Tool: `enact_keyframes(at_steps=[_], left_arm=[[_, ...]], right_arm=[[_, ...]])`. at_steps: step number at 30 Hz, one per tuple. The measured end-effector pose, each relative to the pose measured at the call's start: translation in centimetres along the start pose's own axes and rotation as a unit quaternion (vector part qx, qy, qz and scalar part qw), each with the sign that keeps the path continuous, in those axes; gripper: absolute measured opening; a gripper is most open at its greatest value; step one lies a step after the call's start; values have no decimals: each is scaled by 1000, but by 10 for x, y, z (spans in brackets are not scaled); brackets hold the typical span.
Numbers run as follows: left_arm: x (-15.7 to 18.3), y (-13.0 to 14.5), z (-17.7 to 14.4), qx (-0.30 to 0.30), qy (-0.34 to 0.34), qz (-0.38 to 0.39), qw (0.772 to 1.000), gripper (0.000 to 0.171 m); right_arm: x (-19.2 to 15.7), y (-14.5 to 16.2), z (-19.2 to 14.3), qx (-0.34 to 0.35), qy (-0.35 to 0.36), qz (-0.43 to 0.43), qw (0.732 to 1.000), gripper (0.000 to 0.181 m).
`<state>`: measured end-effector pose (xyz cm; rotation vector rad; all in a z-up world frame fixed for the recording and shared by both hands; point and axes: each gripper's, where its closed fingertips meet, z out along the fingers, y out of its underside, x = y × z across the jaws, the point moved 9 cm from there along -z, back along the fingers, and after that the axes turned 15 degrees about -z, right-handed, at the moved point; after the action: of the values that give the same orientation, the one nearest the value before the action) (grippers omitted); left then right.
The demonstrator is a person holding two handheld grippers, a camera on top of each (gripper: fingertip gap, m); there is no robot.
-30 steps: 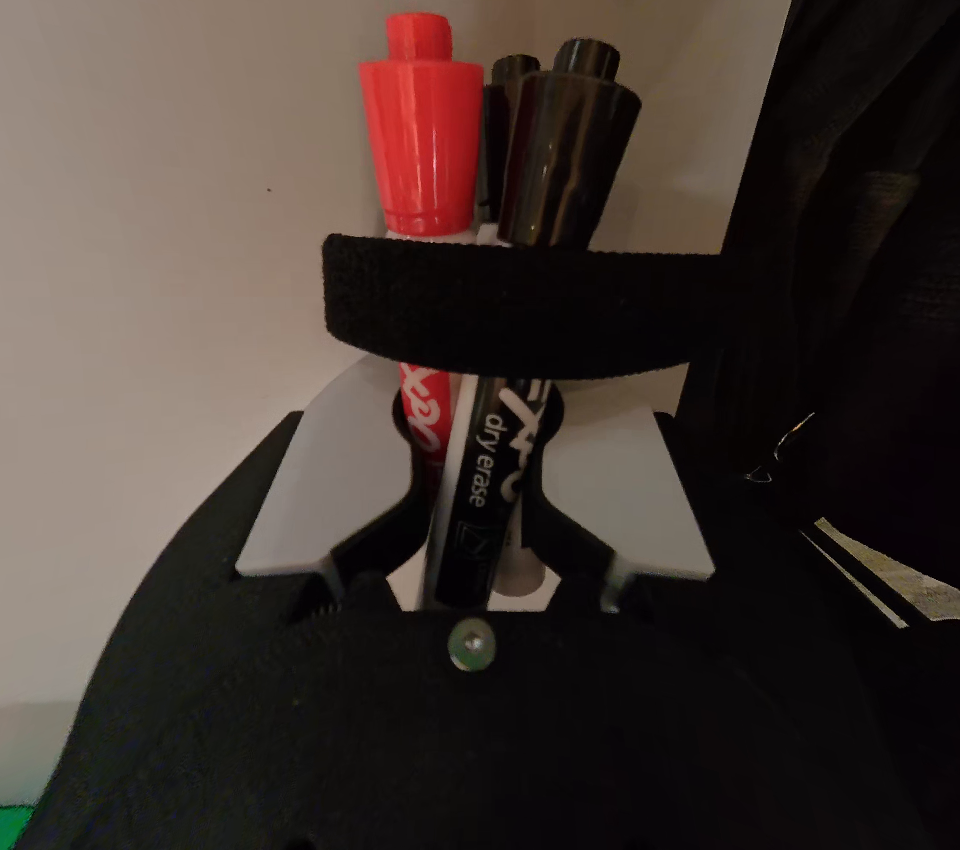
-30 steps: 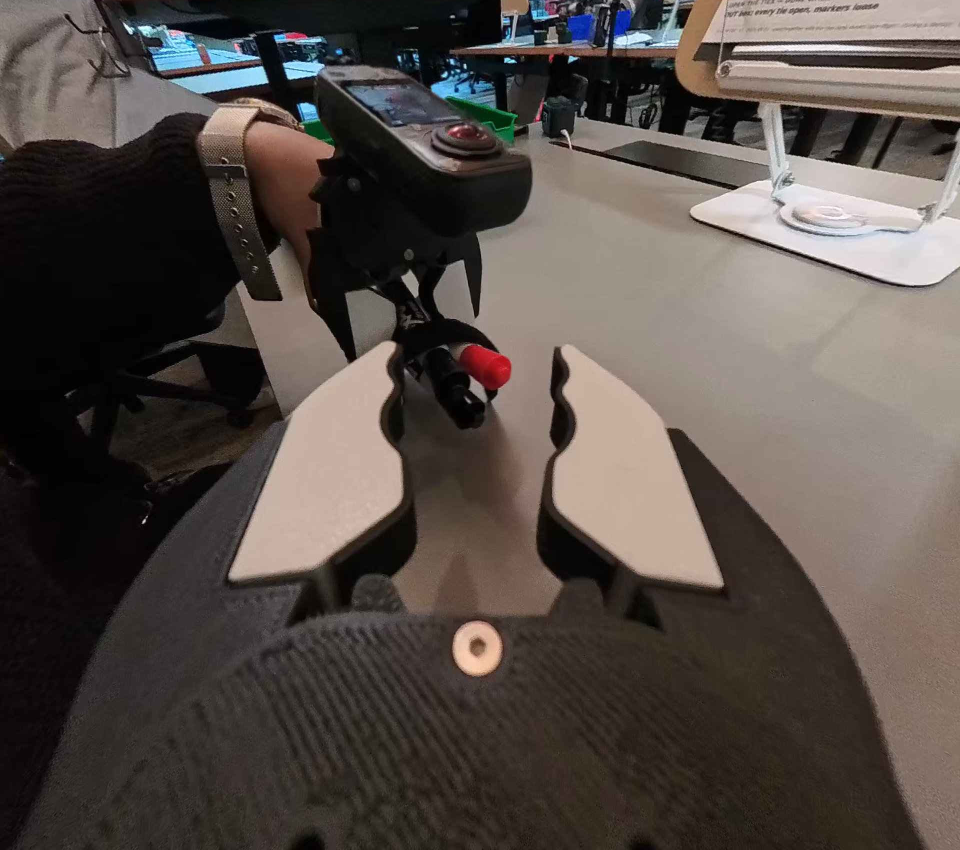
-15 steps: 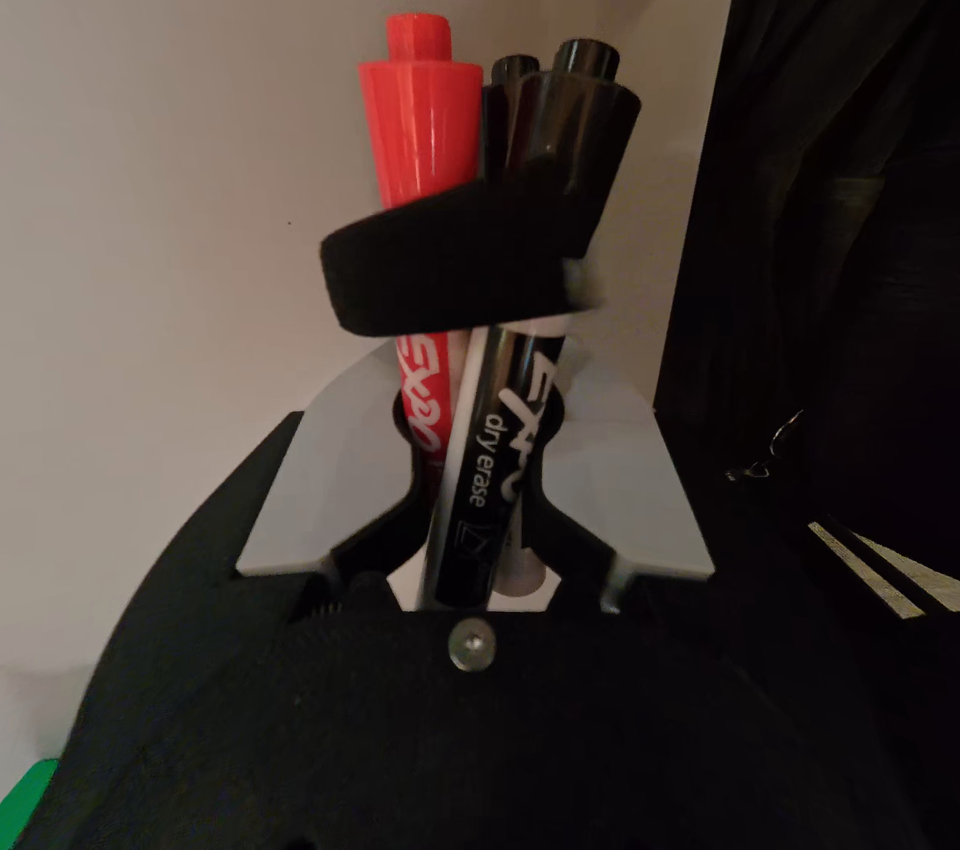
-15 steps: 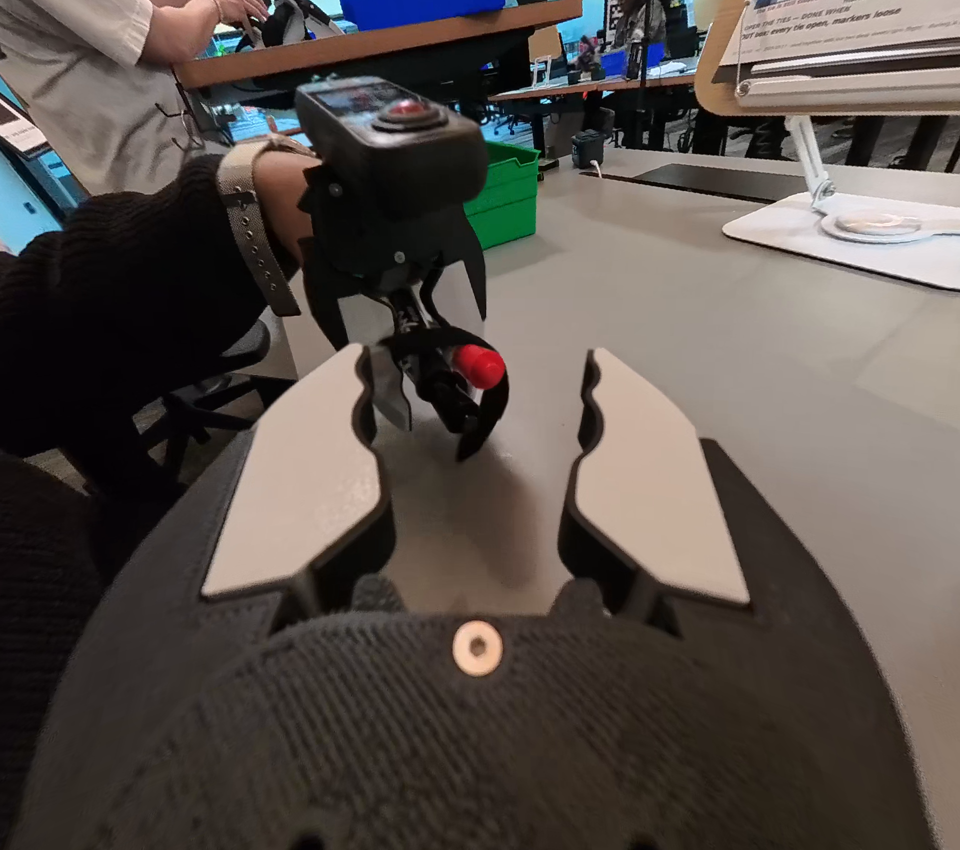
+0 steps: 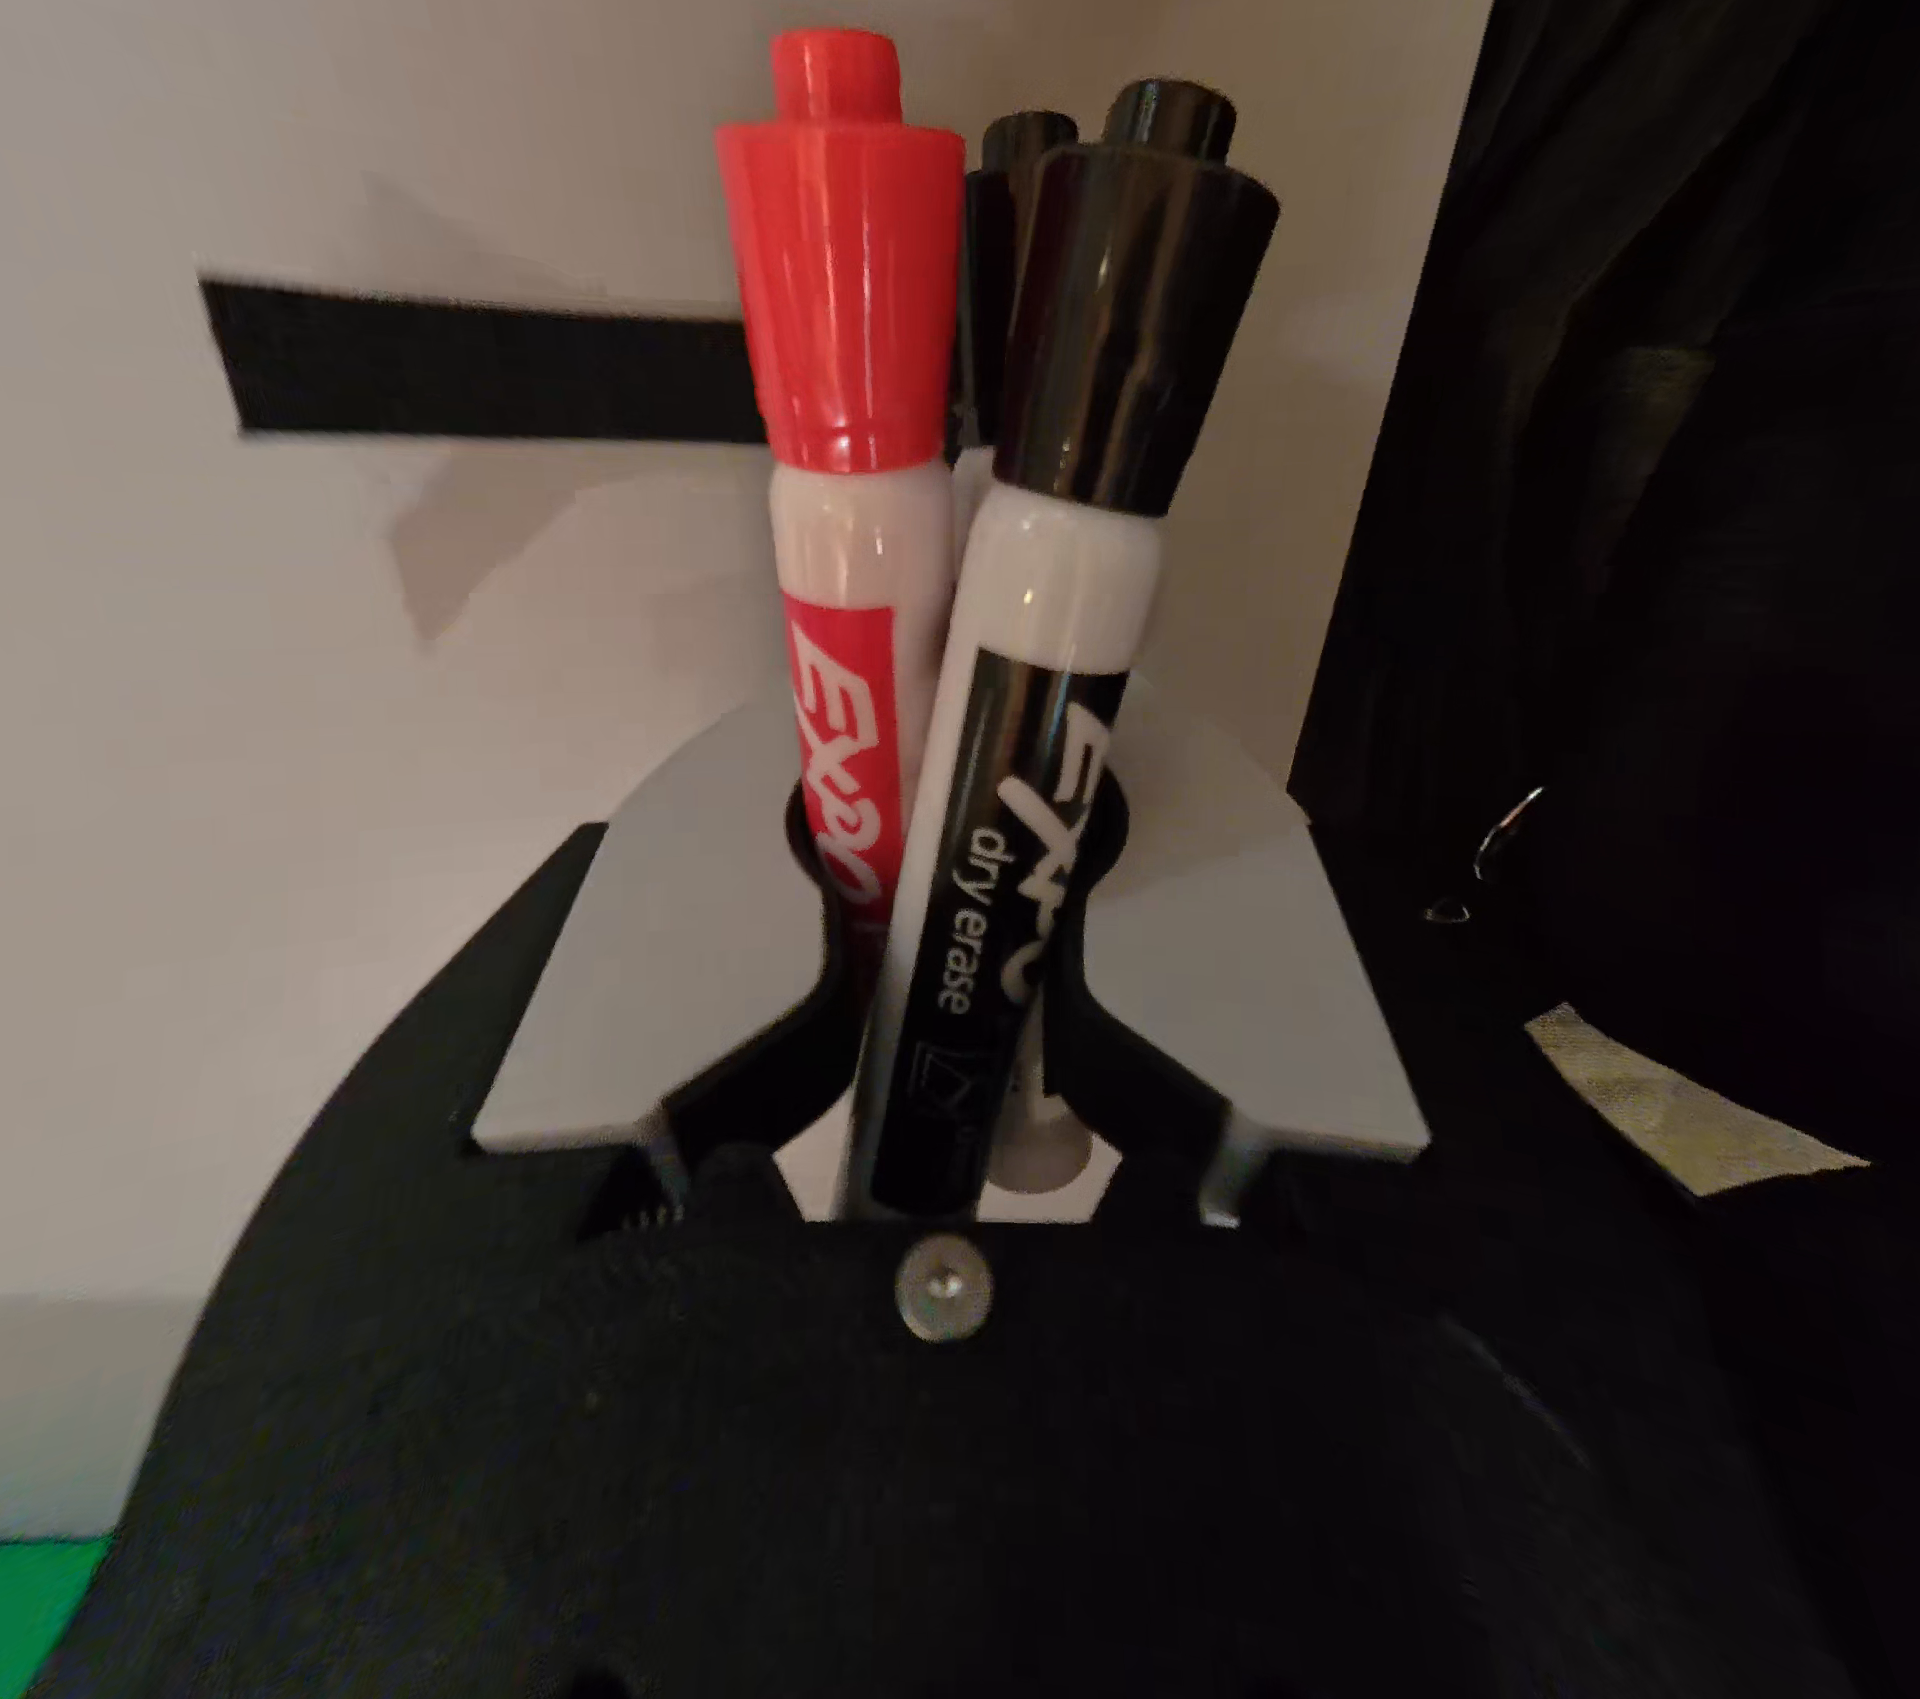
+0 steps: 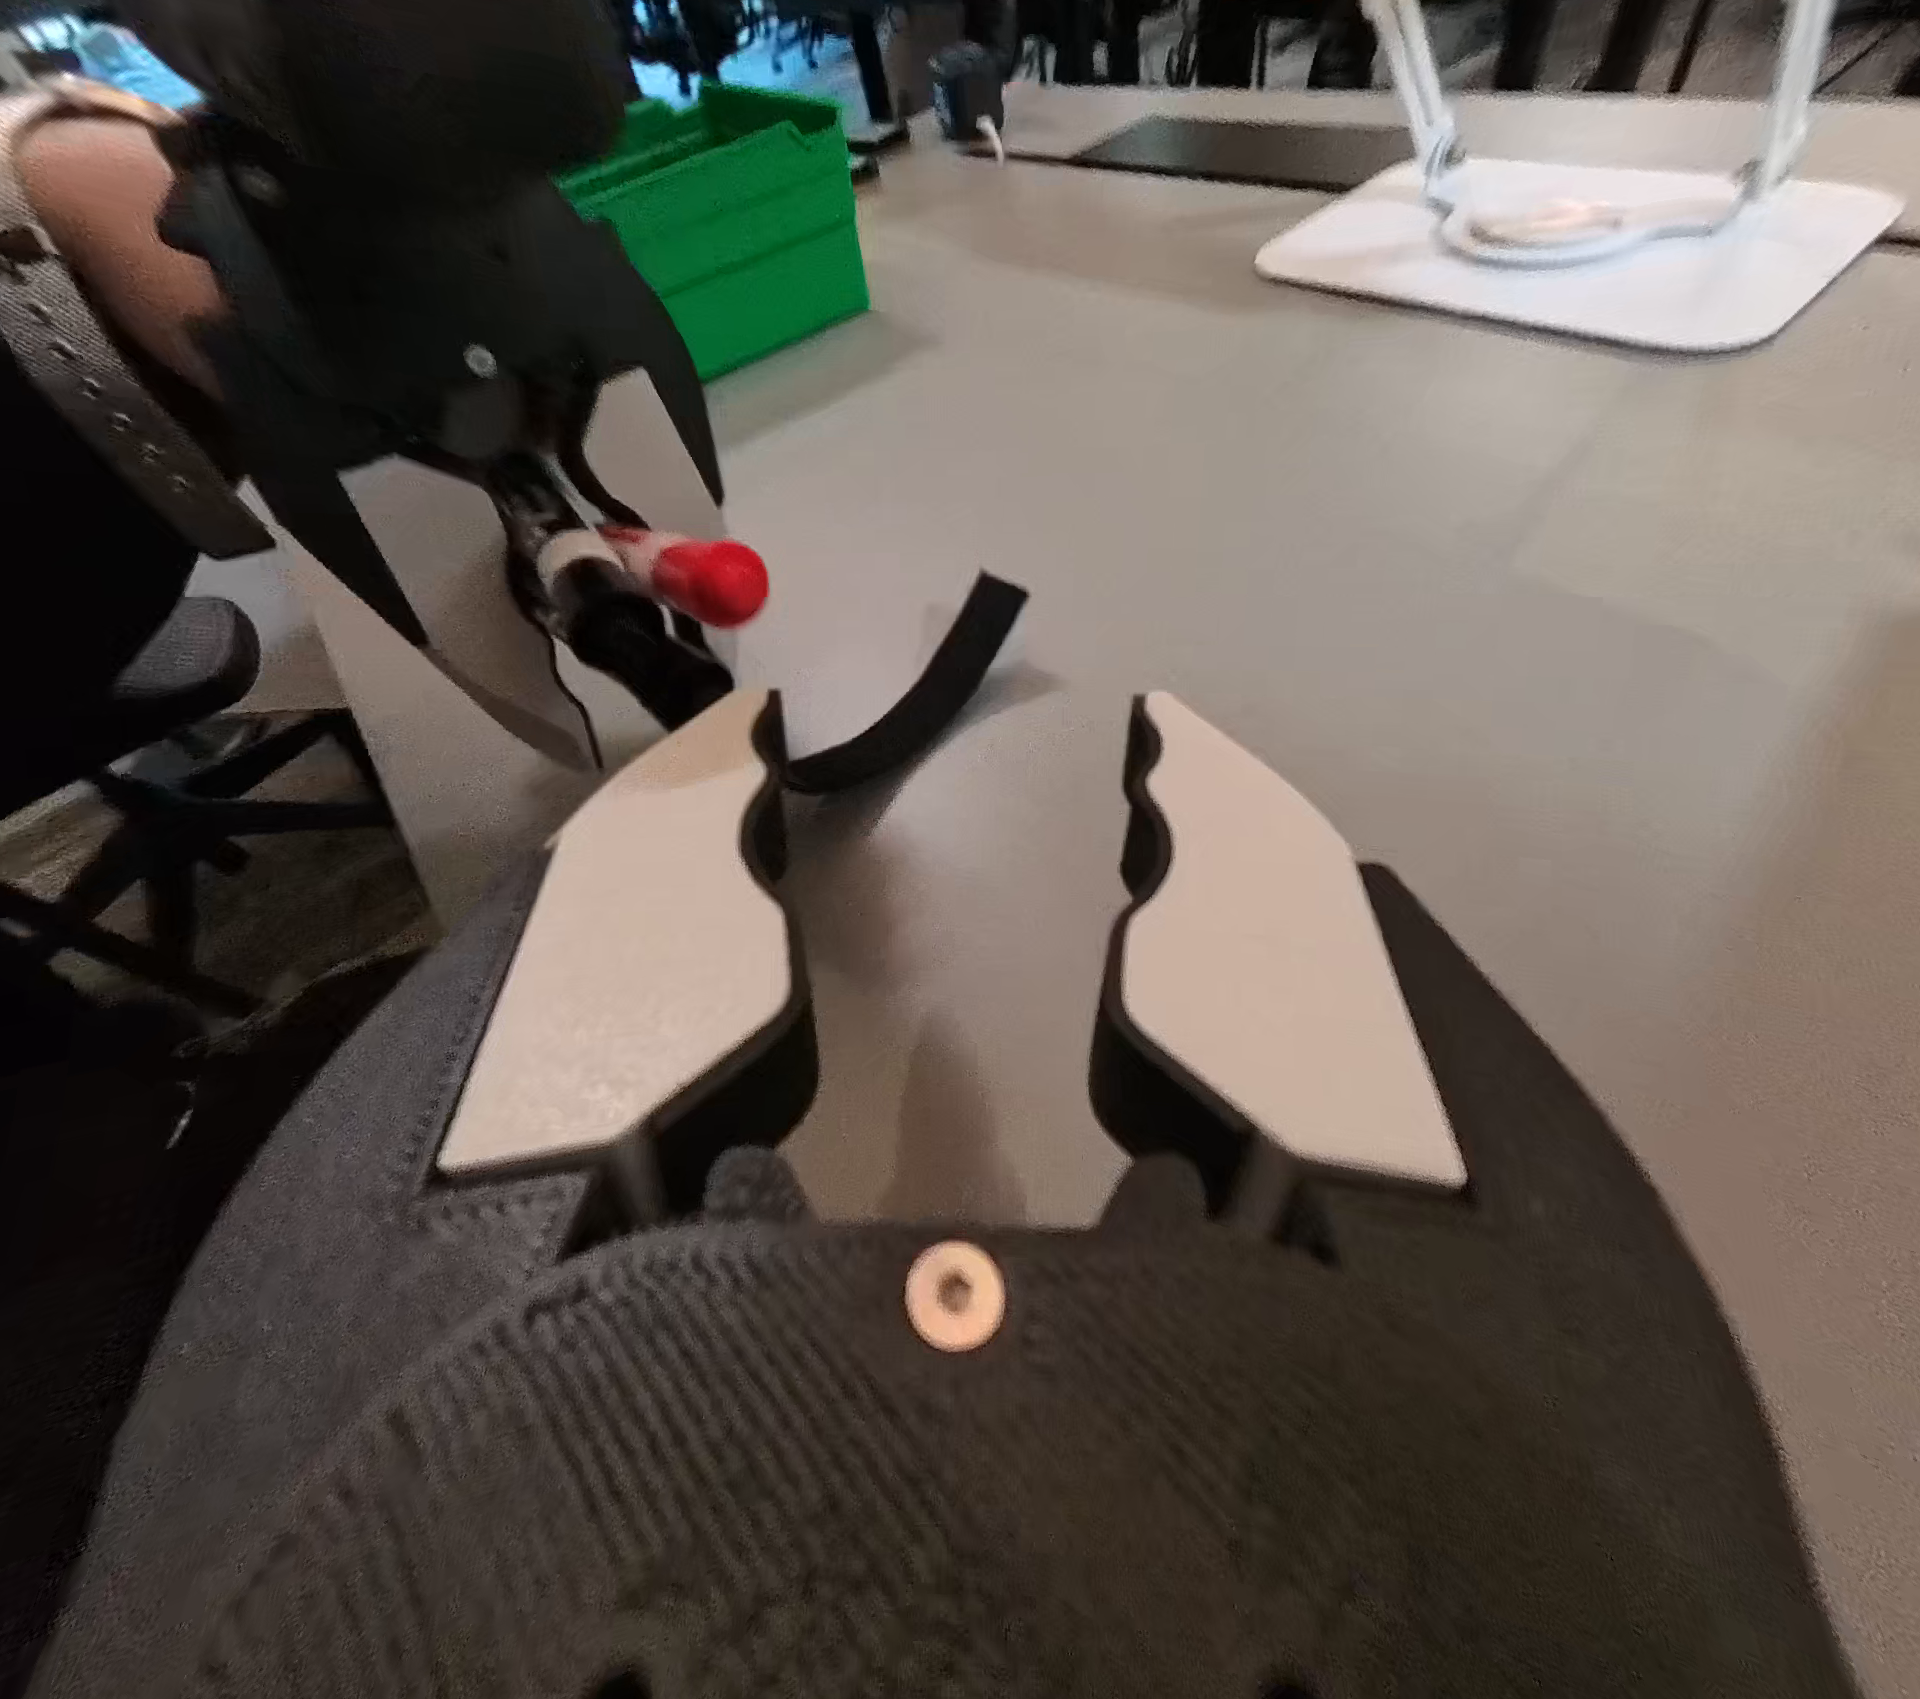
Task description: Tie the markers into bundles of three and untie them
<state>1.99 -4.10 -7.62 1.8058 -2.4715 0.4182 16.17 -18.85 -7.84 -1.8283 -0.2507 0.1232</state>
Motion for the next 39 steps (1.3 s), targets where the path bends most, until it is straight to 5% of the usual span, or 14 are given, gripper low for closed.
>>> enact_keyframes(at_steps=[5, 10, 13, 18, 20, 25, 30, 34, 39], left_arm=[[-18, 18, -7, 7, -6, -43, 999, 45], [-30, 30, -3, 2, -5, -68, 998, 45], [-33, 32, 3, -8, -2, -73, 997, 45], [-28, 27, 6, -12, 0, -63, 998, 45], [-25, 25, 6, -13, 0, -58, 998, 45], [-21, 20, 9, -18, 1, -46, 999, 45], [-12, 9, 13, -4, 18, -29, 999, 45], [-2, -5, 18, 21, 33, -5, 999, 45], [8, -15, 21, 36, 34, 24, 998, 45]], right_arm=[[-7, 8, 31, -83, -96, 23, 992, 64], [-53, 5, 34, -105, -91, -242, 960, 61], [-67, 5, 38, -88, -12, -373, 924, 38], [-69, 12, 50, -112, 0, -371, 922, 2], [-69, 9, 46, -107, -4, -370, 923, 2], [-57, -25, 20, -10, 6, -256, 967, 2], [-28, -45, -19, 150, 59, -27, 986, 2], [-18, -40, -34, 308, 47, 195, 930, 1], [-34, -28, -22, 352, 12, 311, 883, 2]])
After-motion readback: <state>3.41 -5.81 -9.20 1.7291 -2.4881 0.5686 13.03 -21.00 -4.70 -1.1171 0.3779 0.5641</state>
